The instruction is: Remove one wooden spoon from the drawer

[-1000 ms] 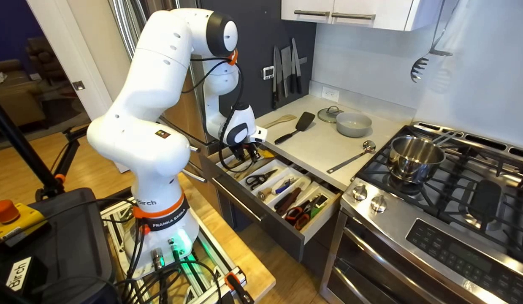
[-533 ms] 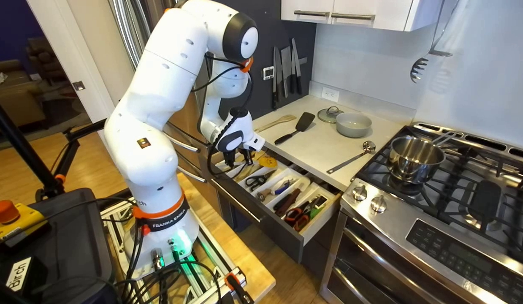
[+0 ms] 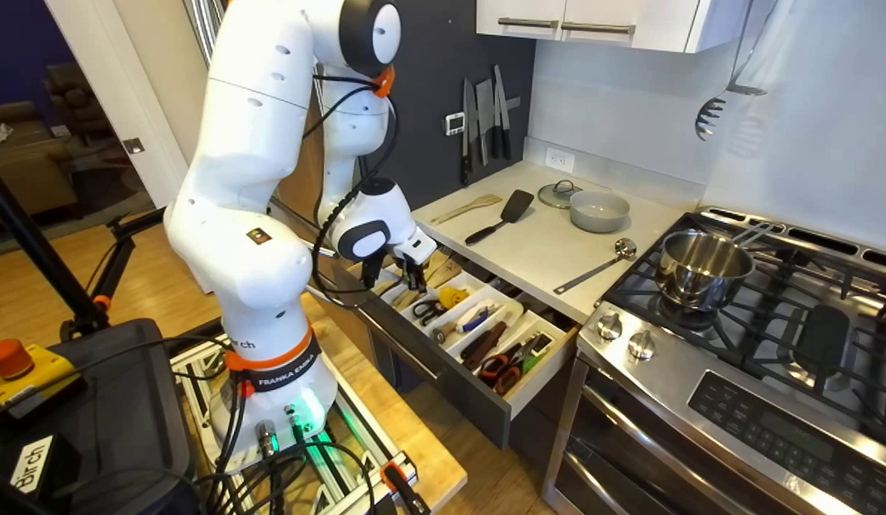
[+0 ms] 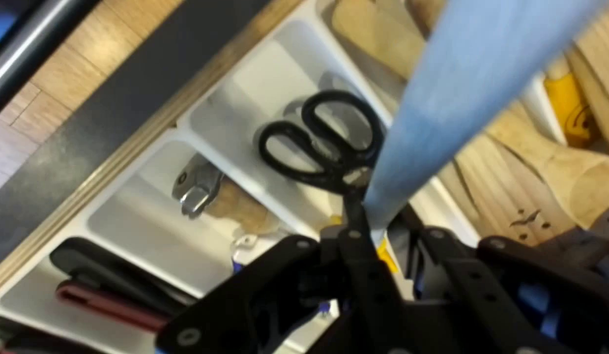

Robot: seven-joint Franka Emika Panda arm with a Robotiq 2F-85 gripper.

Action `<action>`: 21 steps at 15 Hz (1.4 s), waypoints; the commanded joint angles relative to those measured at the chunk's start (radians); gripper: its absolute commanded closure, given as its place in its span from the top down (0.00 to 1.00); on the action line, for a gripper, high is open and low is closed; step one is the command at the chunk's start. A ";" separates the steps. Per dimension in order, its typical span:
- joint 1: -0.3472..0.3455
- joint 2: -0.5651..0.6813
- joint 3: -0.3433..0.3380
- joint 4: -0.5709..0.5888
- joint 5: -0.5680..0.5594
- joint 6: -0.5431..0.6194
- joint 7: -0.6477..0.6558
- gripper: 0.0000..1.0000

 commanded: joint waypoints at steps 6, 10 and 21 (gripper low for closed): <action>0.445 -0.140 -0.345 0.024 0.613 -0.060 -0.446 0.05; 0.395 -0.233 -0.244 0.038 0.422 -0.153 -0.407 0.59; -0.049 -0.266 0.170 0.038 0.339 -0.588 -0.380 1.00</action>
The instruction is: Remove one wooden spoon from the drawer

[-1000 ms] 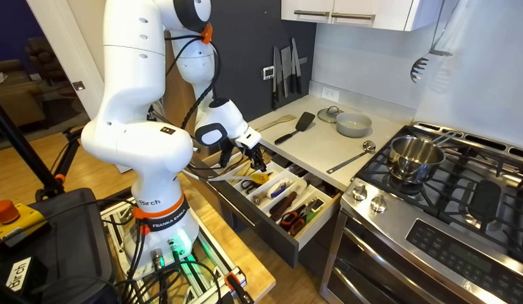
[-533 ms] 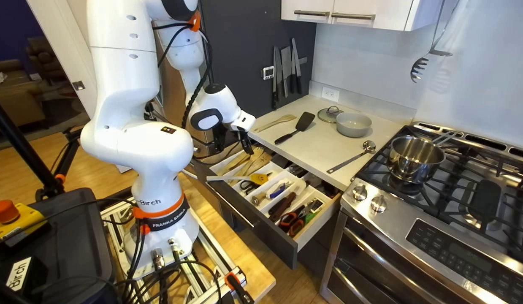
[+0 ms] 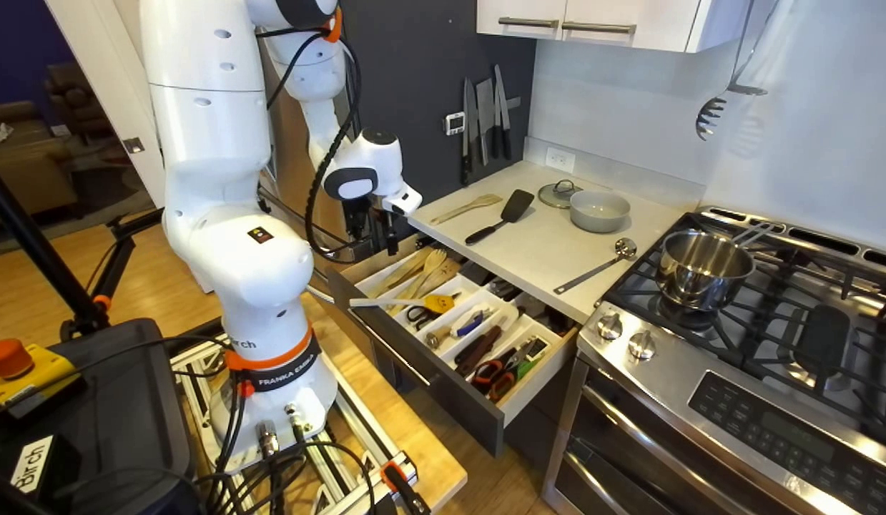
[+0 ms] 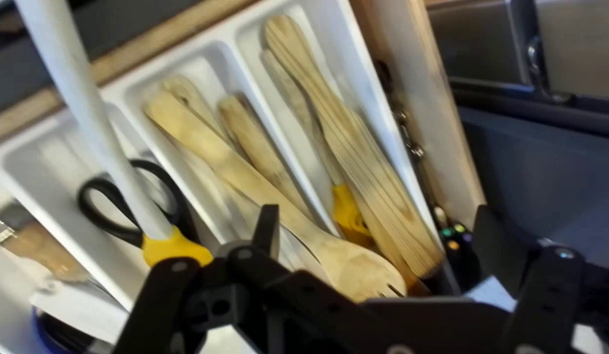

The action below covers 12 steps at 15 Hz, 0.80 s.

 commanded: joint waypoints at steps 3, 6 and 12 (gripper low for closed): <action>0.023 0.125 -0.188 -0.087 -0.155 -0.117 0.088 1.00; -0.006 0.087 -0.158 -0.106 -0.120 -0.109 0.047 1.00; 0.016 0.162 -0.230 -0.064 -0.255 -0.121 0.069 1.00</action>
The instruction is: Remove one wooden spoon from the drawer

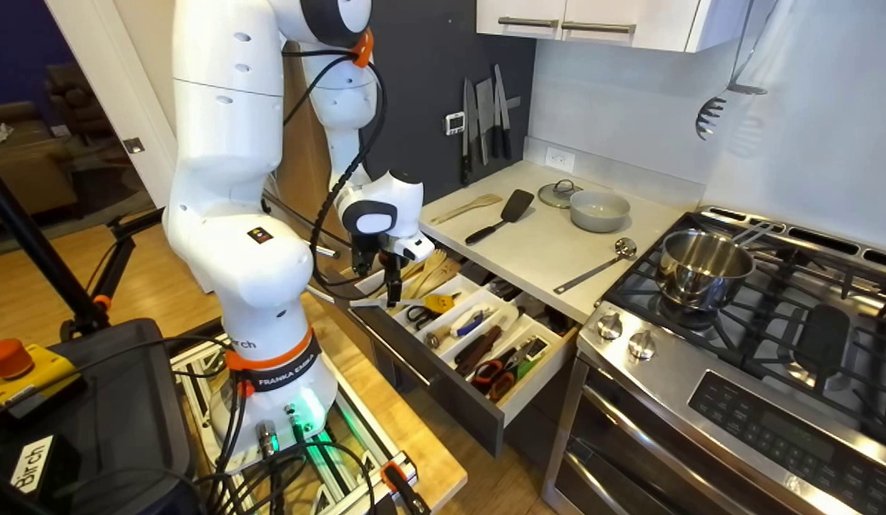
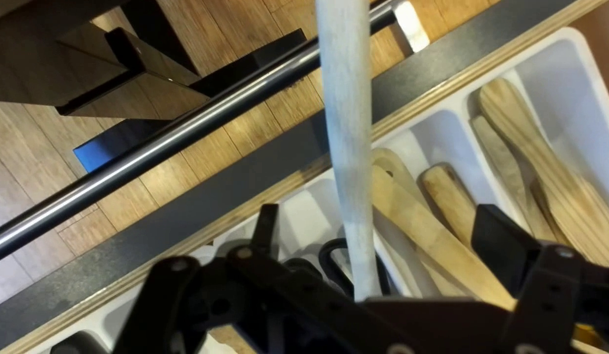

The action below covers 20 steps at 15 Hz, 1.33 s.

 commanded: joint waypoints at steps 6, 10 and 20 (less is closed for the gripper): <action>-0.008 0.114 -0.061 0.077 -0.217 0.036 0.021 0.74; -0.025 0.172 -0.055 0.118 -0.271 0.055 0.020 0.45; -0.120 0.123 0.033 0.087 -0.247 0.105 0.033 0.04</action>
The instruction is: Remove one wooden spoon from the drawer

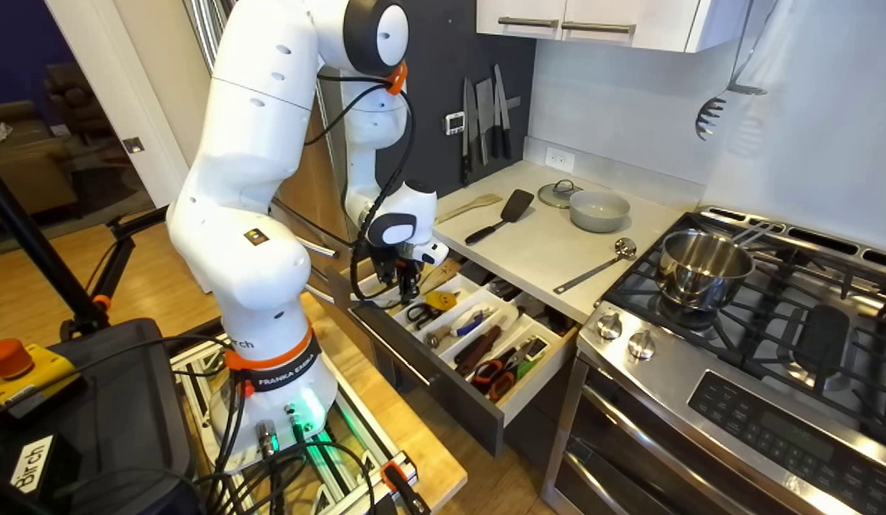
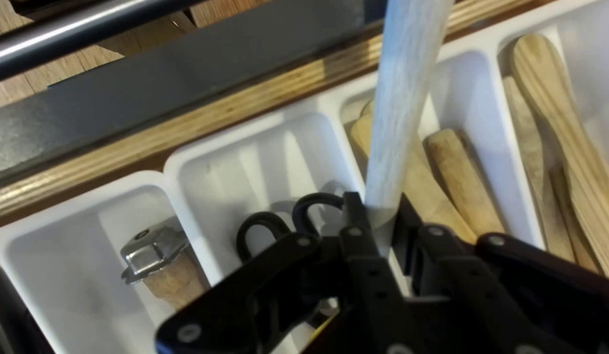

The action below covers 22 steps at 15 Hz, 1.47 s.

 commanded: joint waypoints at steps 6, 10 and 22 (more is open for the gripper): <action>-0.362 -0.124 0.449 -0.051 0.190 0.096 -0.060 0.04; -0.500 -0.207 0.653 -0.144 0.296 0.236 -0.002 0.04; -0.527 -0.421 0.501 -0.132 0.451 0.129 -0.395 0.04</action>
